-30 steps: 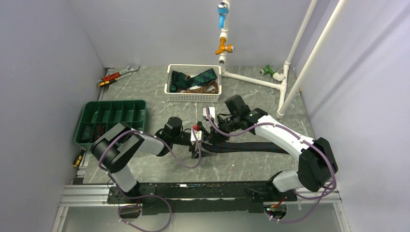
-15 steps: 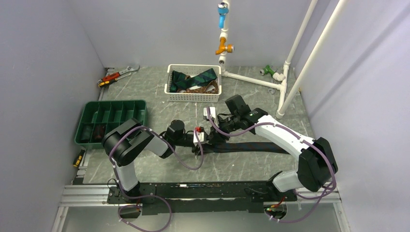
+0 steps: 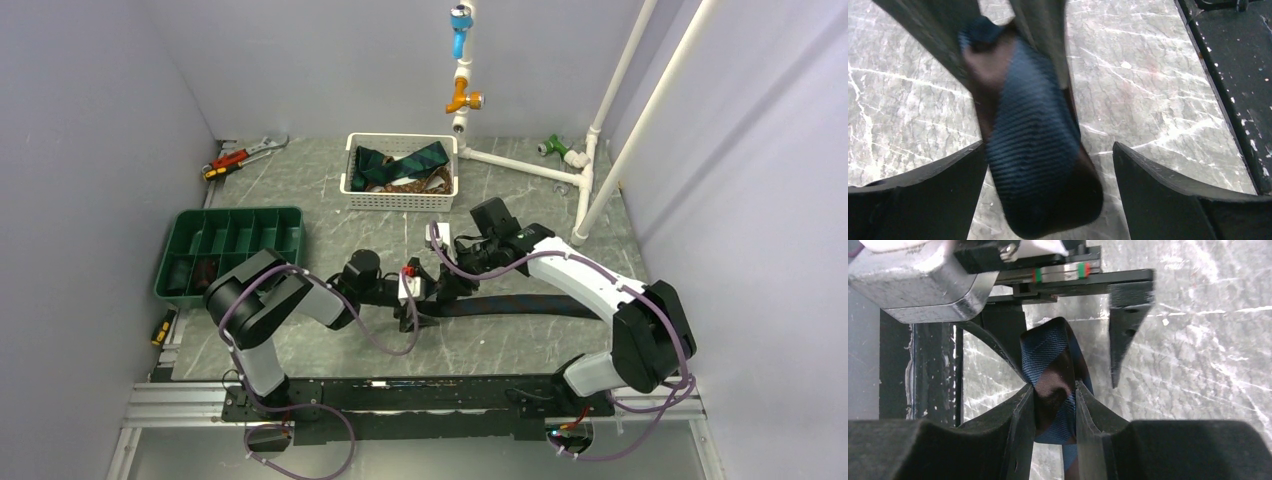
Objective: Roll the ties
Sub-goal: Roll the tie at the center of the board.
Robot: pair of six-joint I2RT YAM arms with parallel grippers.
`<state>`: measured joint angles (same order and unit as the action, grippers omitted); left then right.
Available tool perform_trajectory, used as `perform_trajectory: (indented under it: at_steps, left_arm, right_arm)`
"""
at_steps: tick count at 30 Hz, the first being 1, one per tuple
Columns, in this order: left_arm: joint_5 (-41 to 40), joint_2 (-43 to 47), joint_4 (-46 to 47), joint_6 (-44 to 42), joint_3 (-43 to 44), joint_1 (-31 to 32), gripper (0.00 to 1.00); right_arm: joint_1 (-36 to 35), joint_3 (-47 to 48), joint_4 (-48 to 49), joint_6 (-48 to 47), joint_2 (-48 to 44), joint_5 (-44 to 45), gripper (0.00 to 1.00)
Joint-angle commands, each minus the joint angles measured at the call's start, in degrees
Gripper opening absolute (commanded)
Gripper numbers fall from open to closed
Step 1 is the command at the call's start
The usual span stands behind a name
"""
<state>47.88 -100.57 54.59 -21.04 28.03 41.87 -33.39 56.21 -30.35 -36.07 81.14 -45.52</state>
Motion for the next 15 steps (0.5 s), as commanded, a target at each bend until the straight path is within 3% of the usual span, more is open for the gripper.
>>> perform_trajectory:
  at_steps: [1, 7, 11, 15]
  left_arm:
    - [-0.54, -1.59, 2.04, 3.12, 2.73, 0.70, 0.99]
    - [-1.32, -3.46, 3.50, 6.40, 3.88, 2.79, 0.97]
    - [-3.33, -4.16, 1.91, 7.81, 4.43, 3.38, 0.77]
    - [-6.48, -2.04, -3.83, 3.52, 3.44, 3.31, 0.55]
  right_arm:
    - [0.32, -1.24, 1.21, -2.27, 0.28, -2.12, 0.34]
    - [0.80, -2.17, 2.24, -2.26, 0.20, -1.85, 0.34]
    - [2.06, -2.94, 0.33, -4.17, -0.19, -1.25, 0.34]
    - [3.90, -5.28, -2.81, -8.79, -0.75, 0.54, 0.34]
